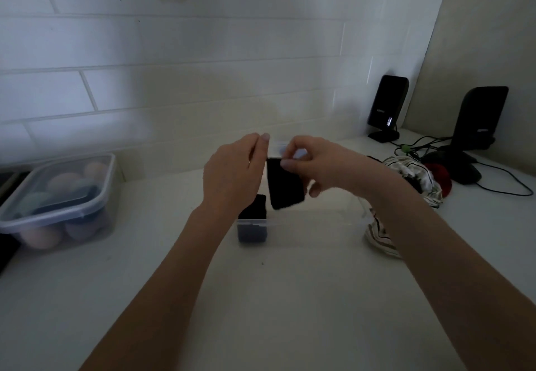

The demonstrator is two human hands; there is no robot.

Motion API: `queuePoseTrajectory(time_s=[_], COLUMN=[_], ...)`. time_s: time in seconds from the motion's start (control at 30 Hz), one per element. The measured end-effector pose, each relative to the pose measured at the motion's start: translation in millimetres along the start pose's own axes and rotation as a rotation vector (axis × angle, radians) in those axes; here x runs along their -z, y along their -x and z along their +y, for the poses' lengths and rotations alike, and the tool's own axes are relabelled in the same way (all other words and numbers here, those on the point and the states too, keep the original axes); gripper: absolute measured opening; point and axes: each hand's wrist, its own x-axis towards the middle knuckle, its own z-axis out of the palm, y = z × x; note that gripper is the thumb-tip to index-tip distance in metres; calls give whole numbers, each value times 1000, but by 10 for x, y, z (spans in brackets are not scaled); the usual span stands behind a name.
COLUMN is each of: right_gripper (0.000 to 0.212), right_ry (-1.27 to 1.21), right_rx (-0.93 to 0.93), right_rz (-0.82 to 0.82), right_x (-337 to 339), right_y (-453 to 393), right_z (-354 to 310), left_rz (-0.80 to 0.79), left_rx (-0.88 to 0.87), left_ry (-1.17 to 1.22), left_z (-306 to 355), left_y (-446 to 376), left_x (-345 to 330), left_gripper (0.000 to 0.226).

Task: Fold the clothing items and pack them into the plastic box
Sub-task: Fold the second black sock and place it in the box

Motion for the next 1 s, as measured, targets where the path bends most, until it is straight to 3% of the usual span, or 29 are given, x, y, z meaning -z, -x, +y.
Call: queuePoseTrajectory(time_s=[0.17,0.33,0.63,0.77,1.0], right_gripper=[7,24,13,19,32], right_ry=[114,473,560,440,485], right_rx=[-260,-143,-46,-127,-93], right_rz=[-123,-76,-33,-59,-171], right_x=[-108,-217,-383,-352,-254], right_y=[15,29,-5,-8,-3], right_z=[86,71,84,130,188], left_rz=[-128,-275,-493,-528,-610], left_rx=[33,-116,-148,-142,-62], left_ry=[48,-131,-302,-317,-305], left_z=[-40,-82,-79,-54,-74], left_y=[-28,-9,-9,2,12], left_x=[82,14,-16,-2,6], left_gripper=[46,46,45,40,28])
